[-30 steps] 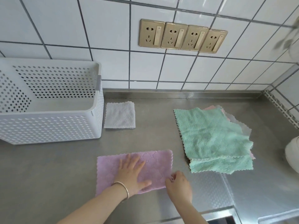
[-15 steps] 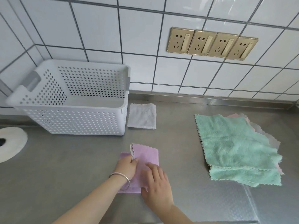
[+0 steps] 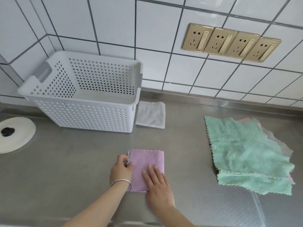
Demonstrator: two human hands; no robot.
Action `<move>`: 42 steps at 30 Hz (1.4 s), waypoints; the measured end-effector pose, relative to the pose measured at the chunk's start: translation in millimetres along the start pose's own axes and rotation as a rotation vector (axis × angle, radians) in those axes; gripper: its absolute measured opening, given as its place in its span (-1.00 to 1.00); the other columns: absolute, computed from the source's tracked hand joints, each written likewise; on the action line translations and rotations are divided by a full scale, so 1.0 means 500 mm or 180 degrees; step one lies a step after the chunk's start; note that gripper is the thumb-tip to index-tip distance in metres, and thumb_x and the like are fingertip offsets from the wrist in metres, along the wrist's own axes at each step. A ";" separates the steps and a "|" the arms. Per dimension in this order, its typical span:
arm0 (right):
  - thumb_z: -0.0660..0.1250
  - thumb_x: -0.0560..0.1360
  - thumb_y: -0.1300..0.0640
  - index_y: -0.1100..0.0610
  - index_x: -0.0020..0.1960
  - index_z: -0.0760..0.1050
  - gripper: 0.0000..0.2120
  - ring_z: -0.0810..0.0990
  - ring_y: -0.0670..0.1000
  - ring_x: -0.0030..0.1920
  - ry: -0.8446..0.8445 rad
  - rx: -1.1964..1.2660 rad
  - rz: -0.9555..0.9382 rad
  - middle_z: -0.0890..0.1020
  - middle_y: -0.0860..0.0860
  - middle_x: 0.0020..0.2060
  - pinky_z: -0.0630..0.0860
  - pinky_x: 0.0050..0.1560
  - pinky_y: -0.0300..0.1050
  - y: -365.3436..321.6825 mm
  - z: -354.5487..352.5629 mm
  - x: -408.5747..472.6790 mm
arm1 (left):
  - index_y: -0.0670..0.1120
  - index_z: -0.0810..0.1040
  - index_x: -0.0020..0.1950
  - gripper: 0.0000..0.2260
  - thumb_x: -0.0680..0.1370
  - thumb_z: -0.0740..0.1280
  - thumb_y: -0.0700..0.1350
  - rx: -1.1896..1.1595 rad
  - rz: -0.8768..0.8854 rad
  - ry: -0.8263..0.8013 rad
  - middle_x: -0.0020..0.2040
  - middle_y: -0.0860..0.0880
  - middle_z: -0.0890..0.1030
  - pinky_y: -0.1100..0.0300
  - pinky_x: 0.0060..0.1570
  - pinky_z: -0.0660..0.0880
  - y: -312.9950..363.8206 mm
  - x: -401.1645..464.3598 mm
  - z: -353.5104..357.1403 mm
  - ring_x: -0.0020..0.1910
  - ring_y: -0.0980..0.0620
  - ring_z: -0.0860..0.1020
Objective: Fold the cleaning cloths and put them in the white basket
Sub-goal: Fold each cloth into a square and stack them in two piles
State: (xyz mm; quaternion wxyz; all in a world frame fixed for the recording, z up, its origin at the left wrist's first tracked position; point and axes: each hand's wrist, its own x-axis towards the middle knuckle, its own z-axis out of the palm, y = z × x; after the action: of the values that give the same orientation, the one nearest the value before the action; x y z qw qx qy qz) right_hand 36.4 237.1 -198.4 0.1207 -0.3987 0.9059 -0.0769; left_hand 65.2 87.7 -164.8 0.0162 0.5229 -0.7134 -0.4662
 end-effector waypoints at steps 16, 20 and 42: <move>0.14 0.24 -0.17 -0.02 0.19 0.45 -0.44 0.38 0.00 0.19 -0.0180 0.0134 -0.0231 0.62 -0.04 0.14 0.27 0.15 -0.12 0.010 -0.017 -0.002 | -0.02 0.51 -0.29 -0.89 0.43 0.37 -0.12 -0.0149 0.0253 0.0454 -0.16 -0.11 0.67 0.17 -0.14 0.40 0.002 0.031 0.018 -0.12 -0.15 0.58; 0.27 0.08 -0.33 -0.09 0.21 0.40 -0.26 0.37 0.00 0.21 -0.0229 -0.0075 -0.0497 0.59 -0.05 0.18 0.25 0.18 -0.11 0.016 0.000 -0.008 | 0.02 0.44 -0.34 -0.80 0.42 0.40 -0.15 -0.0324 -0.0027 0.0401 -0.14 -0.16 0.67 0.10 -0.02 0.46 -0.017 0.047 0.017 -0.07 -0.16 0.60; 0.07 0.45 -0.13 0.07 0.52 -0.07 -0.28 -0.12 -0.01 0.52 0.0253 -0.0467 -0.0065 -0.06 -0.03 0.52 -0.05 0.41 0.05 0.172 0.013 0.045 | -0.07 -0.01 0.51 -0.37 0.52 -0.02 0.20 0.2832 0.2632 -0.0217 0.54 -0.03 -0.14 -0.04 0.43 -0.12 -0.051 0.043 0.138 0.53 0.00 -0.16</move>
State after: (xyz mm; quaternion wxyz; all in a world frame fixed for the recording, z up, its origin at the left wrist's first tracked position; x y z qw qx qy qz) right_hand -36.8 277.7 -228.4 0.0544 -0.4123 0.9090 -0.0273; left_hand 38.9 115.8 -231.1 -0.0470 0.1439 -0.9839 -0.0949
